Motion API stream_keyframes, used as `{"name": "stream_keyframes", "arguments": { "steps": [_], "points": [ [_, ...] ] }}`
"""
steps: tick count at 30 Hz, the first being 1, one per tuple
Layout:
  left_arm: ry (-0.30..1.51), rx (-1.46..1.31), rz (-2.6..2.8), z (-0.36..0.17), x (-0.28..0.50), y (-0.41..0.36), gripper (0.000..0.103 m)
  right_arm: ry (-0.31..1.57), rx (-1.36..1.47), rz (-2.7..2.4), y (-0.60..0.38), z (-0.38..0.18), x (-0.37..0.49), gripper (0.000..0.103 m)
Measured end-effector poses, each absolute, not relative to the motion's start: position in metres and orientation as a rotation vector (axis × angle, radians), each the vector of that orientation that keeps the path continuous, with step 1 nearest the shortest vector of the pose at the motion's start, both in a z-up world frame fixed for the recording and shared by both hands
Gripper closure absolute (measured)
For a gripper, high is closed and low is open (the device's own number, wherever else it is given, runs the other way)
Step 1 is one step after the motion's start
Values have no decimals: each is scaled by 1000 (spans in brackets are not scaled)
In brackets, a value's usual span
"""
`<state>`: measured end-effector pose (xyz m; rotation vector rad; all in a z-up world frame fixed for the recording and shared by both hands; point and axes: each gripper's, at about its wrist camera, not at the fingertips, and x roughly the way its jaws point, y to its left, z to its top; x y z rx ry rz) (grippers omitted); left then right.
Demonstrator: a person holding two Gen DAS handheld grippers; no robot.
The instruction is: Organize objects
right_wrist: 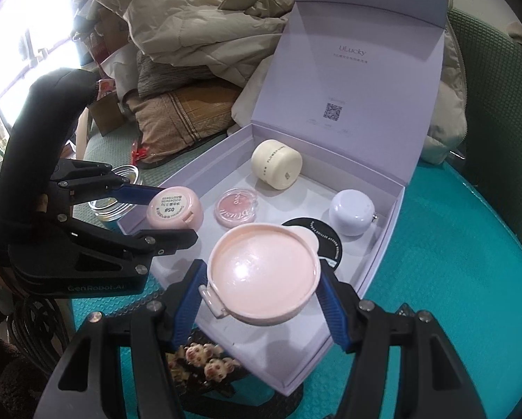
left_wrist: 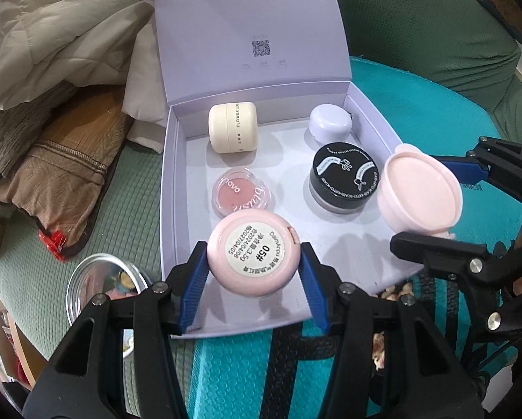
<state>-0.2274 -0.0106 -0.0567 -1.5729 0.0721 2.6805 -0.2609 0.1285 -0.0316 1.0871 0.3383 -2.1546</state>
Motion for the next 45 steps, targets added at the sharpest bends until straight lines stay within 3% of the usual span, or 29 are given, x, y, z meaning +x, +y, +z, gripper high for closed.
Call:
{"name": "stream_keyframes", "arguments": {
  "steps": [45],
  "points": [
    [118, -1657, 2628, -97, -317, -27, 53, 299, 1210, -2259, 122, -73, -329, 40]
  ]
}}
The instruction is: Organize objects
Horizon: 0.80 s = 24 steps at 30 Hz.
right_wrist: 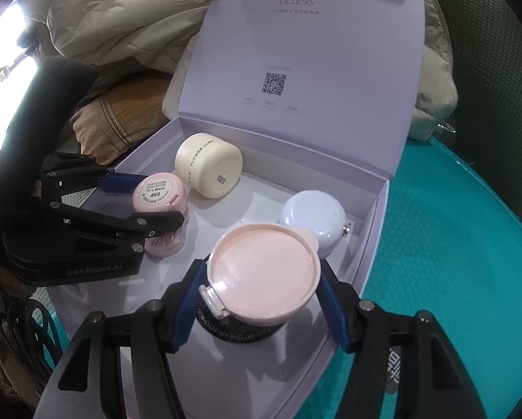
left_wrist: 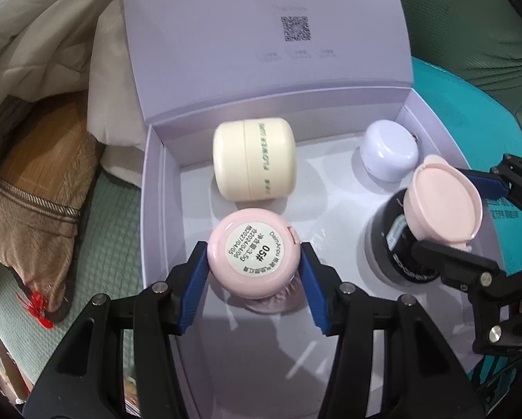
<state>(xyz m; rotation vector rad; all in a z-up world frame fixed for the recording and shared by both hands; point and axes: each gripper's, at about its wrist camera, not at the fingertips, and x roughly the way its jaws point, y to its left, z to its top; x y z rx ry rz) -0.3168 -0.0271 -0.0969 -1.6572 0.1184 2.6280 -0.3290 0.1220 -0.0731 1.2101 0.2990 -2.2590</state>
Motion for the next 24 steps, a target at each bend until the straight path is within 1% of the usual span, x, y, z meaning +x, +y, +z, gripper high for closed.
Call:
{"name": "stream_keyframes", "arguments": {
  "steps": [5, 11, 16, 24],
  "points": [
    [137, -1673, 2608, -97, -327, -27, 53, 273, 1213, -2282, 123, -73, -337, 40],
    [133, -1676, 2595, -96, -329, -26, 53, 292, 1163, -2304, 124, -61, -339, 40],
    [109, -1643, 2608, -82, -328, -28, 53, 285, 1133, -2340, 128, -50, -347, 40],
    [90, -1558, 2666, -63, -332, -33, 53, 268, 1154, -2327, 127, -52, -352, 40]
  ]
}}
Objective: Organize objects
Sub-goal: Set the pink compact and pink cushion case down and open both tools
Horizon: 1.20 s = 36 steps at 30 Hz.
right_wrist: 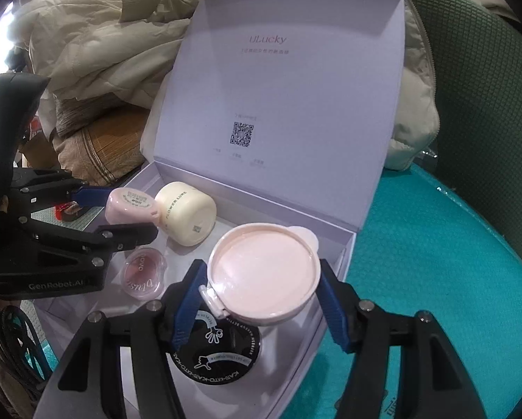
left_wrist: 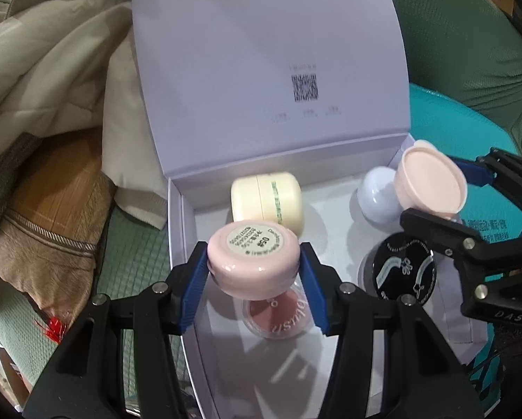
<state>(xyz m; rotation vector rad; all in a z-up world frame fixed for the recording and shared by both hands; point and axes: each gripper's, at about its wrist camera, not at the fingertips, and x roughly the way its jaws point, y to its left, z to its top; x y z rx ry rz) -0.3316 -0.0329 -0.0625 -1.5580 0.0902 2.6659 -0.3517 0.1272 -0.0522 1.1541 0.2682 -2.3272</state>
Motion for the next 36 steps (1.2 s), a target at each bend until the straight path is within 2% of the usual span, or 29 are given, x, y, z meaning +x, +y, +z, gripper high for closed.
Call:
{"name": "stream_keyframes", "arguments": {
  "steps": [17, 36],
  "points": [
    [66, -1574, 2566, -83, -297, -15, 53, 316, 1157, -2260, 124, -69, -298, 40],
    [144, -1562, 2626, -90, -310, -10, 53, 380, 1147, -2287, 113, -76, -306, 40]
  ]
}}
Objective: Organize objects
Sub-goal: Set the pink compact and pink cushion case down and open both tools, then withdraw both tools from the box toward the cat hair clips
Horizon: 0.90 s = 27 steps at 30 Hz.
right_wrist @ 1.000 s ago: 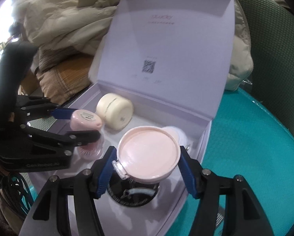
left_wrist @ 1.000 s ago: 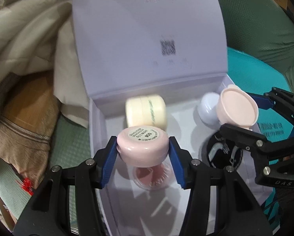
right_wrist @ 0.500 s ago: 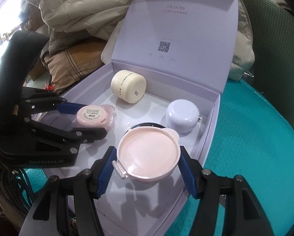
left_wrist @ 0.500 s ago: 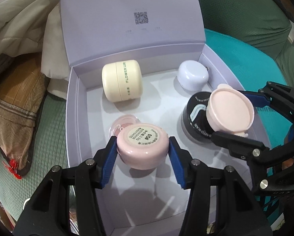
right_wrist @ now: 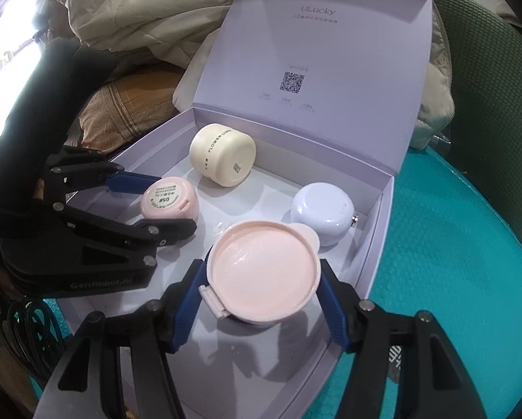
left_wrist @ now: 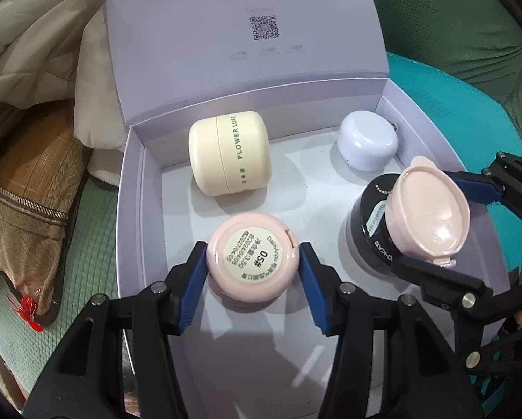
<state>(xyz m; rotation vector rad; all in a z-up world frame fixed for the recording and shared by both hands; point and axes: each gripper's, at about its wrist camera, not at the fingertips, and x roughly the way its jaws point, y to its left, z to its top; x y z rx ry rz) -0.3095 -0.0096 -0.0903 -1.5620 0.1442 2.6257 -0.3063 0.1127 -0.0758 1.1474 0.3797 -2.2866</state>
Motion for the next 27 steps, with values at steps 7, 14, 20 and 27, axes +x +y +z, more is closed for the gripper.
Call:
{"name": "stream_keyframes", "arguments": {
  "steps": [7, 14, 20, 27],
  "points": [
    [167, -1583, 2625, -89, -313, -7, 53, 397, 1142, -2268, 106, -77, -309, 40],
    [131, -1579, 2642, -83, -313, -8, 49, 403, 1165, -2267, 107, -74, -304, 39],
    [24, -1595, 2662, -72, -311, -15, 48, 371, 1127, -2306, 114, -60, -298, 39],
    [17, -1546, 2732, -43, -296, -13, 48, 355, 1076, -2340, 117, -39, -291, 39]
  ]
}}
